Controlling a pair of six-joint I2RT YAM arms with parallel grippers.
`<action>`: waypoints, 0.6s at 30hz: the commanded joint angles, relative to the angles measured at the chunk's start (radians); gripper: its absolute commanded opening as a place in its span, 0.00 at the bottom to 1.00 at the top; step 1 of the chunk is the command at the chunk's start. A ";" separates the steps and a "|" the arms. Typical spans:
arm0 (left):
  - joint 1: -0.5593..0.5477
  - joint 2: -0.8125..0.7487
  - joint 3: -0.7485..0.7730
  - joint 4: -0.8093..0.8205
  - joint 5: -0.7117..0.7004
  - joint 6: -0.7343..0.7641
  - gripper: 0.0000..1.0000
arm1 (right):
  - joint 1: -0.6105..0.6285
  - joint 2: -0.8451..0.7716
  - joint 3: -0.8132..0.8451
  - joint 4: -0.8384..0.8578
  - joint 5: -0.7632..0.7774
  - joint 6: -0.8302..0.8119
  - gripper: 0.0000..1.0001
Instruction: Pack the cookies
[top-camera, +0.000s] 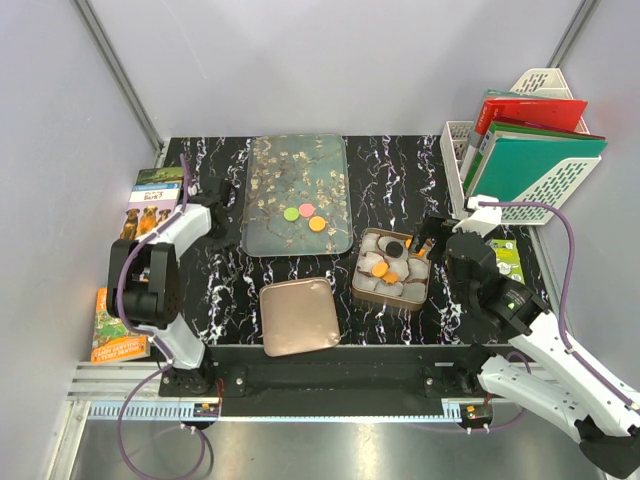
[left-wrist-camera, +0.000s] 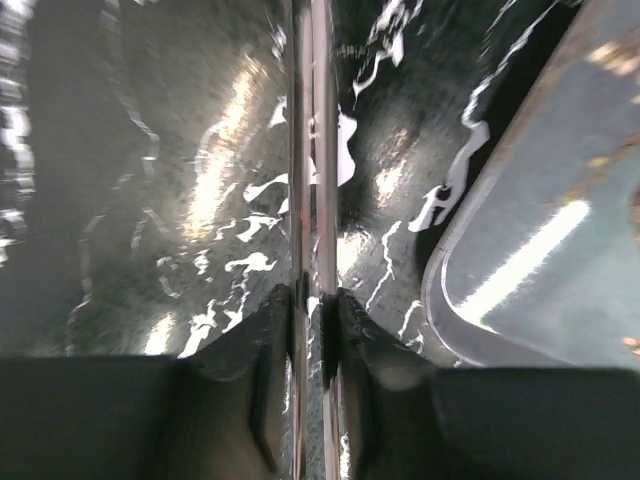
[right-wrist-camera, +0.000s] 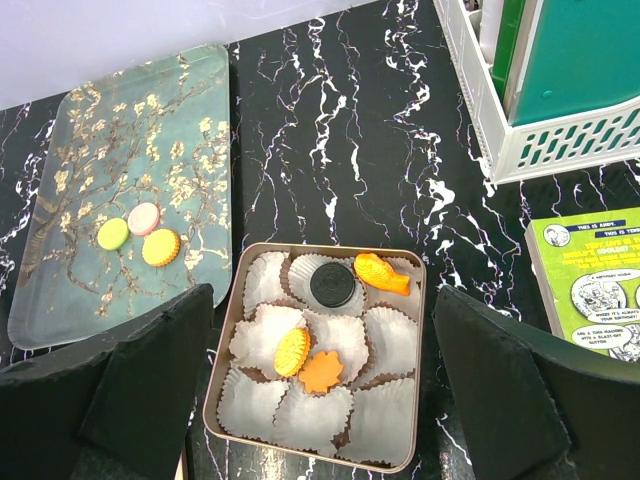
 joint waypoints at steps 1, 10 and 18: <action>0.008 0.017 -0.003 0.021 0.146 0.009 0.39 | -0.001 -0.015 0.000 0.030 0.001 0.002 1.00; -0.005 -0.190 -0.081 0.055 0.062 0.052 0.80 | -0.002 0.016 0.002 0.041 -0.005 0.005 1.00; -0.138 -0.429 -0.127 0.031 -0.027 -0.012 0.99 | -0.001 0.030 0.016 0.041 -0.019 -0.001 1.00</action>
